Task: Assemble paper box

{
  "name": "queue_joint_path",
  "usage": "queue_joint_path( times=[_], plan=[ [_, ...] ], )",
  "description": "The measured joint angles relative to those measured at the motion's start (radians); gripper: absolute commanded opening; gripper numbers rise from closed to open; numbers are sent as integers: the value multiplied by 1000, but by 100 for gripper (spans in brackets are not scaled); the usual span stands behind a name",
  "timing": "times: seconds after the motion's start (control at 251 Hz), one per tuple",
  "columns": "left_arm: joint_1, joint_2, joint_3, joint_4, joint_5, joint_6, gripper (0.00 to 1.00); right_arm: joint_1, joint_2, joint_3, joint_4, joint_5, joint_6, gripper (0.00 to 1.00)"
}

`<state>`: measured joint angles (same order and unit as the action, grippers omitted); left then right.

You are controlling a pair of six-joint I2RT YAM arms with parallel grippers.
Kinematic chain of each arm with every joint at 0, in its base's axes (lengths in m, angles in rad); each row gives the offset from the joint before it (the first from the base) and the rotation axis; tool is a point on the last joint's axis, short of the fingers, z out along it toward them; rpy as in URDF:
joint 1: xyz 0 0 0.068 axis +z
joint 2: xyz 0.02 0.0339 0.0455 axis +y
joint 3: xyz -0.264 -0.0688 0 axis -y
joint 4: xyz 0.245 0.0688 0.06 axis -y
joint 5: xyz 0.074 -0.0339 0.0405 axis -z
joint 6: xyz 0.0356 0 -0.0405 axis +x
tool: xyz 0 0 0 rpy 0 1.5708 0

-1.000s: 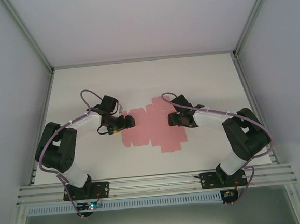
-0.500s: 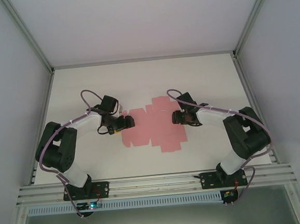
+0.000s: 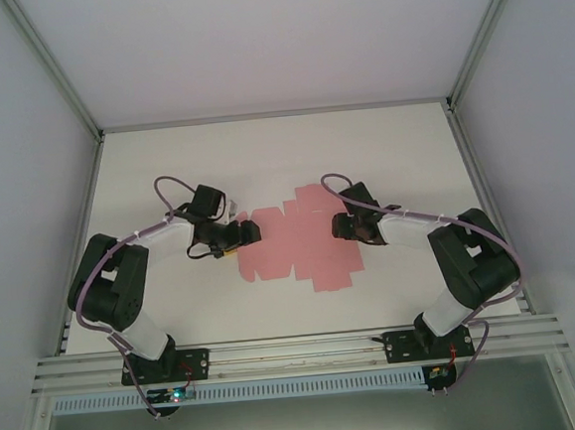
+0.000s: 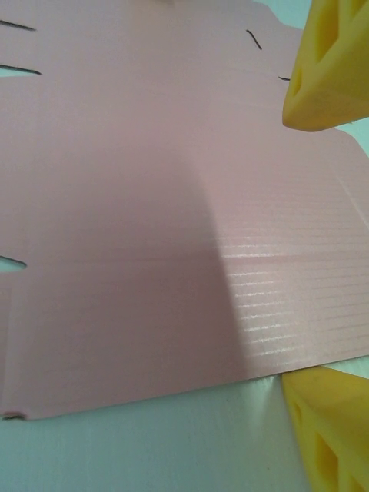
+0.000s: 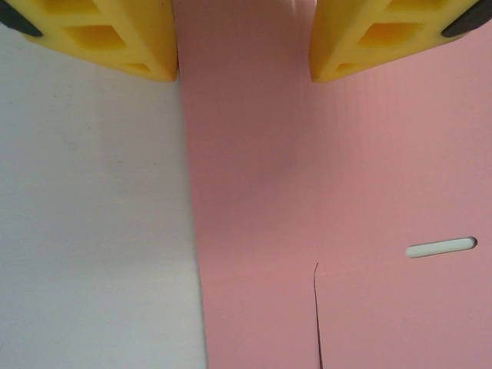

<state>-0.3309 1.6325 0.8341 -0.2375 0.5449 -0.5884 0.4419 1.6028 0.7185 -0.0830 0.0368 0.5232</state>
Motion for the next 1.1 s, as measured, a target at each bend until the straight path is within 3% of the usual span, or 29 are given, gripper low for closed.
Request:
queue_joint_path(
  times=[0.359,0.555,0.714,0.87,1.101],
  plan=[
    [5,-243,-138,196,45,-148,74,-55,-40,-92,137,-81,21,47],
    [-52,-300,-125,394,159,-187,68,-74,-51,-122,192,-128,26,47],
    [-91,-283,-58,305,133,-156,64,-82,-54,-131,211,-146,25,47],
    [-96,-244,13,162,26,-109,57,-89,-54,-137,225,-159,25,47],
    [-108,-127,15,77,-42,-101,48,-89,-50,-140,242,-170,25,48]
  ],
)
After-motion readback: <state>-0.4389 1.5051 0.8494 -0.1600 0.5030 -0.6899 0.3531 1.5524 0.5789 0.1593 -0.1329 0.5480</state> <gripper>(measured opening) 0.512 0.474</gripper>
